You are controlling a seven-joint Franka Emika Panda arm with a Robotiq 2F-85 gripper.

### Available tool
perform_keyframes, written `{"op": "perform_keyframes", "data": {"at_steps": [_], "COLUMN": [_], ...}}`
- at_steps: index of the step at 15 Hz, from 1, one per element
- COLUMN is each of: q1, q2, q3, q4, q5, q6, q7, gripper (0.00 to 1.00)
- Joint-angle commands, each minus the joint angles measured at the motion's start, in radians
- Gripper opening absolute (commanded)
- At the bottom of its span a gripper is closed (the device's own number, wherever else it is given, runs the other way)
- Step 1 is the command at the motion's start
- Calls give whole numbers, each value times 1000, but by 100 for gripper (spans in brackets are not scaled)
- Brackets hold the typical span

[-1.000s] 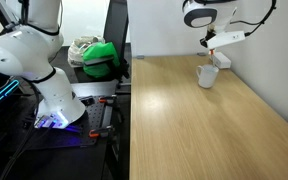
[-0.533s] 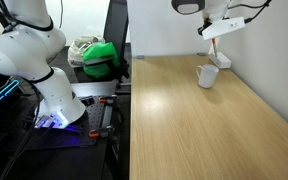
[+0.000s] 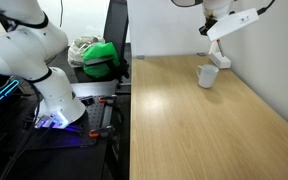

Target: Pick the marker from the cup and put it on the table

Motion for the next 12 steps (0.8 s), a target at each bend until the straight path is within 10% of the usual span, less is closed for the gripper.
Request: {"op": "perform_keyframes", "data": {"at_steps": [1,7,12], "q1": [106,201,72], "q2": [-66,-66,-30], "q3": [-193,-406,-276], "q4": [-18,-7,146], "q5": [111,87,-2], "q6": [-184,-387,-540], "q7": [-202,-365,-315], "gripper": [3,3,3]}}
